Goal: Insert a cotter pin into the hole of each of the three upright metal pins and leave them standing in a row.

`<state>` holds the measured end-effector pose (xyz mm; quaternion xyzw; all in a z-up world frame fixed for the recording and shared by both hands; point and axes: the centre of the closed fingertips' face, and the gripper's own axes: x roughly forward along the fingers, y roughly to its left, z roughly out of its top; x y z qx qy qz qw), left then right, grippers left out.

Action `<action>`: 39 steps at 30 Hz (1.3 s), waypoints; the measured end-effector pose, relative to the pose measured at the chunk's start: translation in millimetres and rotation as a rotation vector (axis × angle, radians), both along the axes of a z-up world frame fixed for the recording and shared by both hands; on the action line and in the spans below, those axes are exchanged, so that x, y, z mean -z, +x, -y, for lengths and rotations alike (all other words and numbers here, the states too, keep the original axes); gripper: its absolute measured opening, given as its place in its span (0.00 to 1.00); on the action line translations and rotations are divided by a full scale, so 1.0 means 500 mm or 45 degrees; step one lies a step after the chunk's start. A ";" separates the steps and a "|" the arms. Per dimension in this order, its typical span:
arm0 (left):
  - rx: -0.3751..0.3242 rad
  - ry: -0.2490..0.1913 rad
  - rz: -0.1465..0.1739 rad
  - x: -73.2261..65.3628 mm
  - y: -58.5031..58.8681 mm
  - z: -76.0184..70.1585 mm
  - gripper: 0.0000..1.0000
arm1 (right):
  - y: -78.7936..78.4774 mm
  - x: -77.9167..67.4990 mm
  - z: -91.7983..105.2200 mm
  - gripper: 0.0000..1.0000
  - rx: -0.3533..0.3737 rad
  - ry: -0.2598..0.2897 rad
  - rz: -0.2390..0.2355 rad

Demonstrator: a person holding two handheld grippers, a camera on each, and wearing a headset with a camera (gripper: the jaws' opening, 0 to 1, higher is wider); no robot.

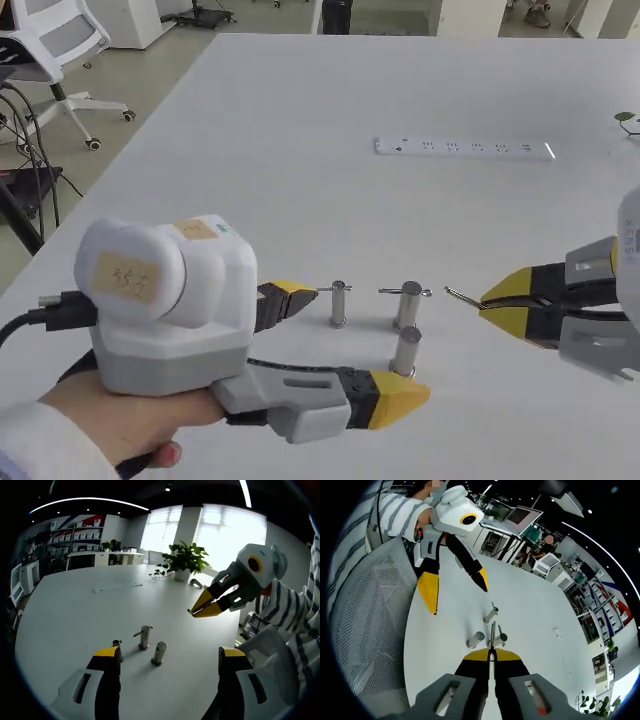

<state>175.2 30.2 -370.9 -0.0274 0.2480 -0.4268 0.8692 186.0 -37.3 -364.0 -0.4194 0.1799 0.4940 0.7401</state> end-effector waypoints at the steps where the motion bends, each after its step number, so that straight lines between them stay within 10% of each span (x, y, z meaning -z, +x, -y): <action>1: -0.001 -0.011 0.002 -0.005 0.003 0.003 0.78 | -0.001 -0.001 -0.002 0.00 -0.002 0.006 0.001; 9: 0.015 -0.128 -0.021 -0.047 0.029 0.038 0.71 | -0.003 -0.002 -0.009 0.00 0.003 0.016 0.031; 19: 0.050 -0.246 -0.153 -0.060 0.032 0.079 0.52 | -0.002 -0.011 -0.021 0.00 0.029 0.041 0.100; 33: 0.075 -0.255 -0.251 -0.032 0.023 0.098 0.06 | -0.015 -0.007 -0.020 0.00 0.055 0.058 0.109; 39: 0.099 -0.251 -0.273 -0.026 0.016 0.107 0.03 | -0.018 0.002 -0.016 0.00 0.063 0.047 0.106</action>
